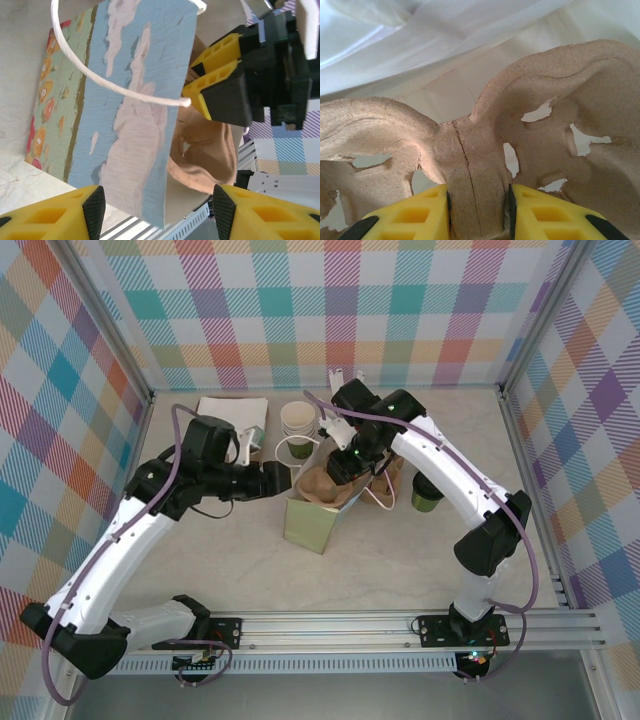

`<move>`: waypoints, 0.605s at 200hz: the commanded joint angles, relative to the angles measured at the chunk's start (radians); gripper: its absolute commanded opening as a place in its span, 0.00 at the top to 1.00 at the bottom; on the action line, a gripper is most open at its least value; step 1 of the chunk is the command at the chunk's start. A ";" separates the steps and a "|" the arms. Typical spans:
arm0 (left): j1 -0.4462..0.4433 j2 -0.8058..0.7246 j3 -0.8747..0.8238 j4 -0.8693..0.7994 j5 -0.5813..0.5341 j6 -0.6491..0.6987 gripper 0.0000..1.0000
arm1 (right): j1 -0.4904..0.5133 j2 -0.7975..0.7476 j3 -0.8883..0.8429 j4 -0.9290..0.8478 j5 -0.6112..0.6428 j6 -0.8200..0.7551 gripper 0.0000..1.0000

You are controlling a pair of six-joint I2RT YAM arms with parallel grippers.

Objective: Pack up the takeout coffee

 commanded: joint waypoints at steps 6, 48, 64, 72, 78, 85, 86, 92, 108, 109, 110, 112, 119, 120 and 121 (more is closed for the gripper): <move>-0.019 0.020 -0.022 0.050 0.016 -0.007 0.44 | 0.005 0.011 0.029 -0.031 -0.018 0.019 0.69; -0.022 0.039 -0.034 0.054 0.011 0.003 0.66 | 0.006 0.016 0.037 -0.044 -0.014 0.020 0.69; -0.023 0.045 -0.036 0.048 0.024 0.010 0.71 | 0.005 0.018 0.048 -0.053 -0.006 0.021 0.69; -0.025 0.045 -0.036 0.044 0.027 0.013 0.74 | 0.006 0.020 0.055 -0.058 -0.006 0.020 0.69; -0.028 0.046 -0.037 0.044 0.026 0.016 0.77 | 0.006 0.023 0.059 -0.060 -0.004 0.020 0.69; -0.029 0.046 -0.037 0.040 0.027 0.019 0.80 | 0.006 0.025 0.063 -0.063 -0.003 0.020 0.69; -0.029 0.046 -0.037 0.039 0.026 0.020 0.80 | 0.006 0.026 0.064 -0.064 -0.003 0.019 0.69; -0.030 0.045 -0.037 0.035 0.025 0.023 0.83 | 0.007 0.028 0.069 -0.067 0.000 0.018 0.69; -0.031 0.045 -0.034 0.027 0.027 0.029 0.89 | 0.007 0.034 0.085 -0.078 0.013 0.016 0.69; -0.030 0.045 -0.034 0.026 0.028 0.029 0.90 | 0.007 0.035 0.085 -0.079 0.013 0.015 0.69; -0.031 0.043 -0.034 0.026 0.028 0.030 0.90 | 0.007 0.035 0.086 -0.080 0.014 0.015 0.69; -0.031 0.043 -0.034 0.025 0.029 0.029 0.91 | 0.007 0.035 0.088 -0.081 0.014 0.015 0.69; -0.031 0.042 -0.031 0.021 0.032 0.030 0.92 | 0.007 0.038 0.091 -0.082 0.016 0.014 0.69; -0.031 0.042 -0.031 0.021 0.032 0.031 0.92 | 0.007 0.038 0.092 -0.081 0.017 0.015 0.69; -0.031 0.042 -0.031 0.021 0.032 0.031 0.93 | 0.007 0.038 0.092 -0.082 0.017 0.015 0.69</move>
